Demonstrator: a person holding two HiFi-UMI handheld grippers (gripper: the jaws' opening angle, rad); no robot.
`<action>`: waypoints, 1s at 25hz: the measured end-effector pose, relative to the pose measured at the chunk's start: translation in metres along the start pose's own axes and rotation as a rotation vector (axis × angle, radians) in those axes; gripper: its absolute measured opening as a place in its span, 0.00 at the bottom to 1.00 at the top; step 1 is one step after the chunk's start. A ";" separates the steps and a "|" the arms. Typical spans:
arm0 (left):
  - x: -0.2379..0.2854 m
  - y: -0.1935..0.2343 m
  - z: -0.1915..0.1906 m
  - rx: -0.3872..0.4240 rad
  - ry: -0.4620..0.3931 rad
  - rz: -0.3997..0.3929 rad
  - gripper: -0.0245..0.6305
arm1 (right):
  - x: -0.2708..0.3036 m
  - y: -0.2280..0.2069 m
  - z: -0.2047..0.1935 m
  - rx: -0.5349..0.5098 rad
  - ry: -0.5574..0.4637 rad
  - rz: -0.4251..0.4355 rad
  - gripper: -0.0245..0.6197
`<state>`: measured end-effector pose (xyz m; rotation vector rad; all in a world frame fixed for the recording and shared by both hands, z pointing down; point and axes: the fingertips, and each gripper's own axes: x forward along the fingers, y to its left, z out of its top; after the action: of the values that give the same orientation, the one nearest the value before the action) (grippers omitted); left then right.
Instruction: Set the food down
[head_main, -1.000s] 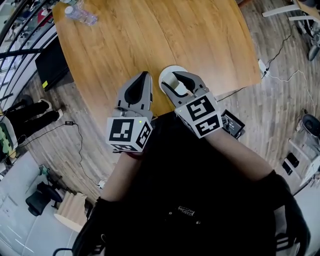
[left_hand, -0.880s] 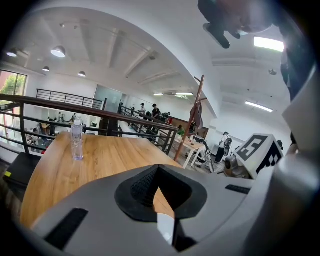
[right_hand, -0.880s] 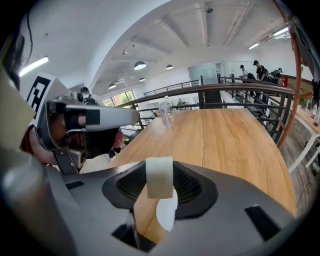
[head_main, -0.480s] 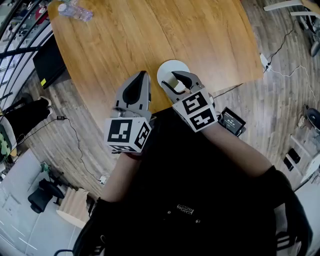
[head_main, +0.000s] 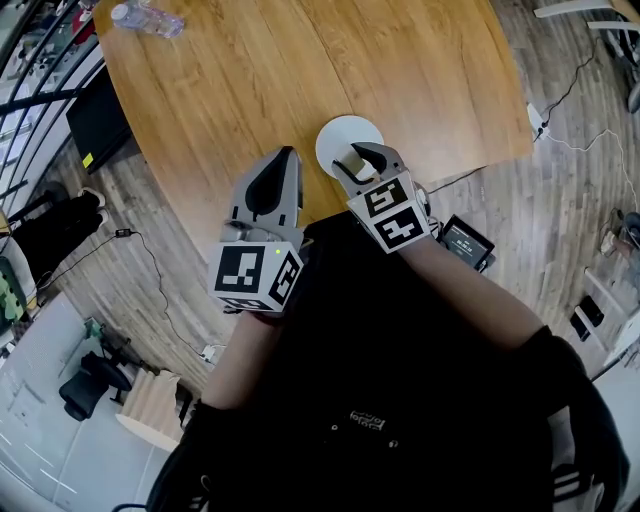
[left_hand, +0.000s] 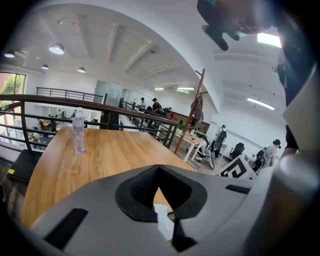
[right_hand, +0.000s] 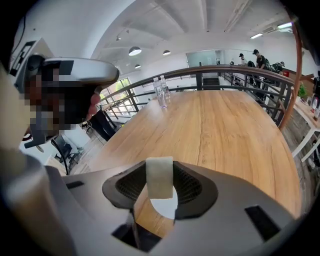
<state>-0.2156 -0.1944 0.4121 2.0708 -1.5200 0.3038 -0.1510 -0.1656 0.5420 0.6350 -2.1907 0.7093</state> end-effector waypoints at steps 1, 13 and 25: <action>0.000 0.001 -0.001 -0.002 0.002 0.003 0.04 | 0.003 -0.001 -0.003 -0.003 0.008 -0.004 0.31; 0.002 0.000 -0.009 -0.016 0.022 0.021 0.04 | 0.025 -0.008 -0.030 -0.012 0.068 -0.020 0.31; 0.000 0.003 -0.010 -0.012 0.034 0.027 0.04 | 0.054 -0.026 -0.057 -0.033 0.142 -0.068 0.31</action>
<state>-0.2164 -0.1895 0.4216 2.0267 -1.5276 0.3370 -0.1396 -0.1584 0.6237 0.6201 -2.0364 0.6613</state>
